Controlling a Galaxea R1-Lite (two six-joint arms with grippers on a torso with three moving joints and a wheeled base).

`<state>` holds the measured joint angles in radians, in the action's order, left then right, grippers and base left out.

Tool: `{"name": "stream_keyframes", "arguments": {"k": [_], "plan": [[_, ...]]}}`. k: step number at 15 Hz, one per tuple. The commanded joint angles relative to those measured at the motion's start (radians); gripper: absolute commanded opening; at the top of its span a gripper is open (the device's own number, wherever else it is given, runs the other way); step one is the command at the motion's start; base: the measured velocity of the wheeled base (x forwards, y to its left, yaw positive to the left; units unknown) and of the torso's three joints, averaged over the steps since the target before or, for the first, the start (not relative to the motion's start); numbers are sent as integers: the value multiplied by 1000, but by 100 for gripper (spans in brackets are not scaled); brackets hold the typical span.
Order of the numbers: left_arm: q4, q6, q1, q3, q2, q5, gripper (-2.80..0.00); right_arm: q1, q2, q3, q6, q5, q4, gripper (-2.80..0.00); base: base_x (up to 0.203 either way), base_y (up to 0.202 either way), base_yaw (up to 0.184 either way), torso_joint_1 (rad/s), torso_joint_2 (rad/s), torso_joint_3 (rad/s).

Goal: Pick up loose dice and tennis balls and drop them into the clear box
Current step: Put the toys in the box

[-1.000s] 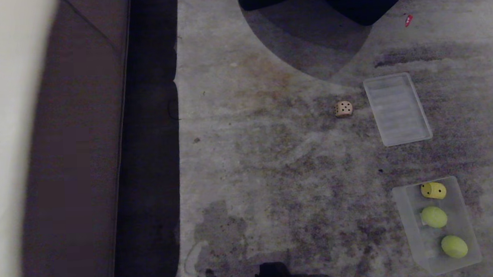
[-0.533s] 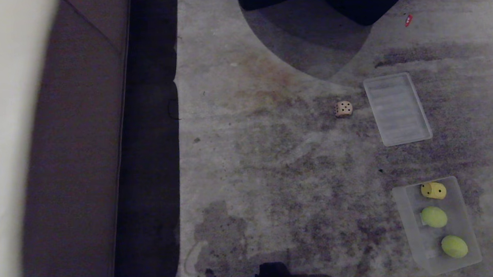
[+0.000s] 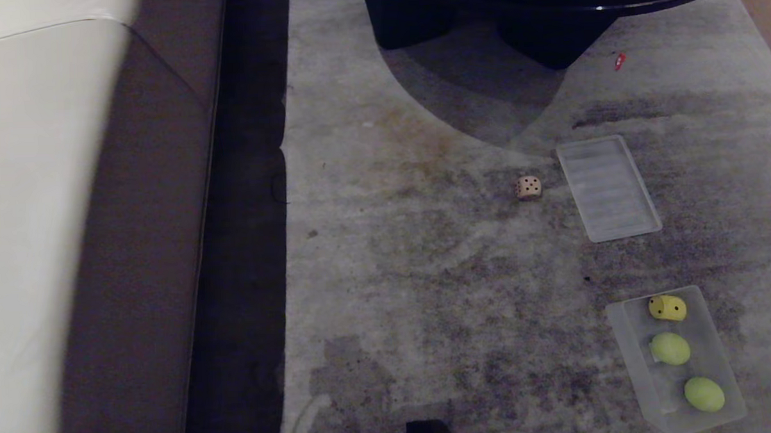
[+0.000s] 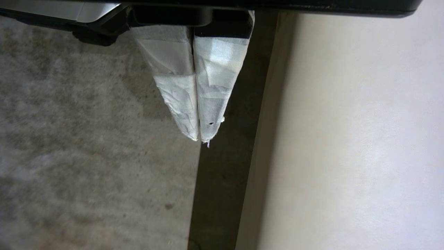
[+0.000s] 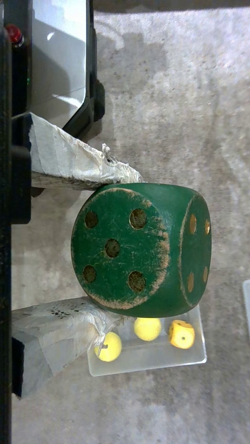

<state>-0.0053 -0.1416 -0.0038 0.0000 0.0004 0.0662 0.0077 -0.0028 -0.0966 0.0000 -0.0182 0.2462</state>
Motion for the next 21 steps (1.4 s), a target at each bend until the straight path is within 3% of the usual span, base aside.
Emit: {"name": "stream_keyframes", "arguments": {"k": [1,21], "plan": [[-1,-1,1,0,1,1,-280,0,3,0,0,0,1,-280,0,0,0,2,0,202],[-2,-3,-1,0,1,1,-280,0,3,0,0,0,1,-280,0,0,0,3,3,203]]}}
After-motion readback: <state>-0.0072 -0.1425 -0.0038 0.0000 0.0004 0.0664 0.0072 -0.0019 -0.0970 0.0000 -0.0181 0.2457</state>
